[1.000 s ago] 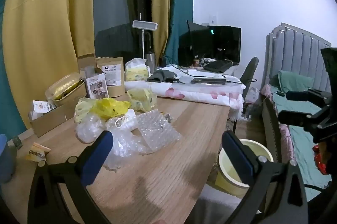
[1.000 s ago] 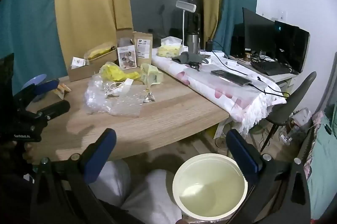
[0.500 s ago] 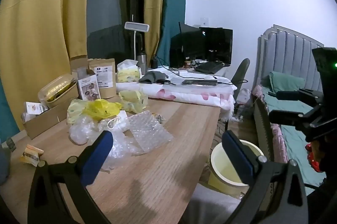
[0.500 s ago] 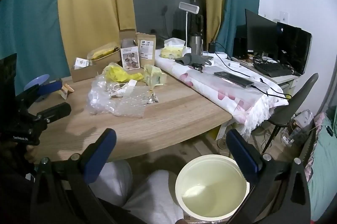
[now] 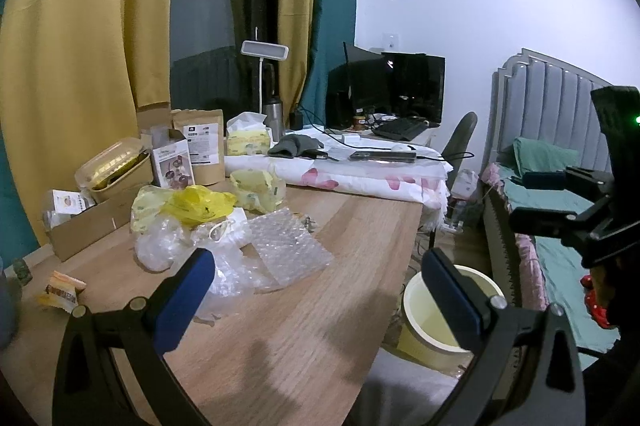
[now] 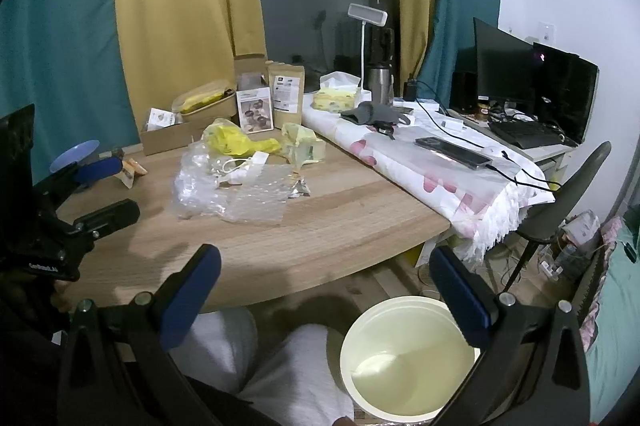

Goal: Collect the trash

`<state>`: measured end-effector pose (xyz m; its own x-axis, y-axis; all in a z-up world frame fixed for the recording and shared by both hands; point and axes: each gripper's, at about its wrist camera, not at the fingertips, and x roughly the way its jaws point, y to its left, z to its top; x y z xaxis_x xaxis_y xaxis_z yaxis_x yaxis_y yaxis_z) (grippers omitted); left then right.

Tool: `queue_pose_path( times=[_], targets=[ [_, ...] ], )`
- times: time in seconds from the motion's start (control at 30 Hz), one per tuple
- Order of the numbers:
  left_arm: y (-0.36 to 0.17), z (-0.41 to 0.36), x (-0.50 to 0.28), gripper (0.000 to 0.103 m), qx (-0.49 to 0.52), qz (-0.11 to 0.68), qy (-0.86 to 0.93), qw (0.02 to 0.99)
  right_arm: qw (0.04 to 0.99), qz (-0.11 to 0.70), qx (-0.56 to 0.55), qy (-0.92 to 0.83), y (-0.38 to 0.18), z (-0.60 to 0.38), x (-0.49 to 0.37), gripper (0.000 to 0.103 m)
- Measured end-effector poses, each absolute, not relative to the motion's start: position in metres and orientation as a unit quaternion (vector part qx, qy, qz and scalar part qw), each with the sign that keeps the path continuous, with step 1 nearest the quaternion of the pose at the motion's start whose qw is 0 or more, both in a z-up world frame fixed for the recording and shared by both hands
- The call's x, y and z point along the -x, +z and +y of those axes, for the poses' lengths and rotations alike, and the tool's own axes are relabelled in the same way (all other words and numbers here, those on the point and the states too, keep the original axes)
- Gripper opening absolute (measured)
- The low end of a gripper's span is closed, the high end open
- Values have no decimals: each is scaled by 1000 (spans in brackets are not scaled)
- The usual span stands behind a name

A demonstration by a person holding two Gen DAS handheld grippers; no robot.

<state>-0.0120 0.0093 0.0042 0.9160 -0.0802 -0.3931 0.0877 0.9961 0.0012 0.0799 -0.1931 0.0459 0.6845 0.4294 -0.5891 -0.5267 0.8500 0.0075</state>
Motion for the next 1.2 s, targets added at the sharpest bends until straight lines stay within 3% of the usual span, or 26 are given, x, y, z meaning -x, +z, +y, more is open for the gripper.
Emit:
queue_pose_path(
  times=[1.2],
  targets=[
    [5, 9, 13, 103, -11, 201, -43, 979, 911, 304, 89, 266, 43, -188, -81, 103]
  ],
)
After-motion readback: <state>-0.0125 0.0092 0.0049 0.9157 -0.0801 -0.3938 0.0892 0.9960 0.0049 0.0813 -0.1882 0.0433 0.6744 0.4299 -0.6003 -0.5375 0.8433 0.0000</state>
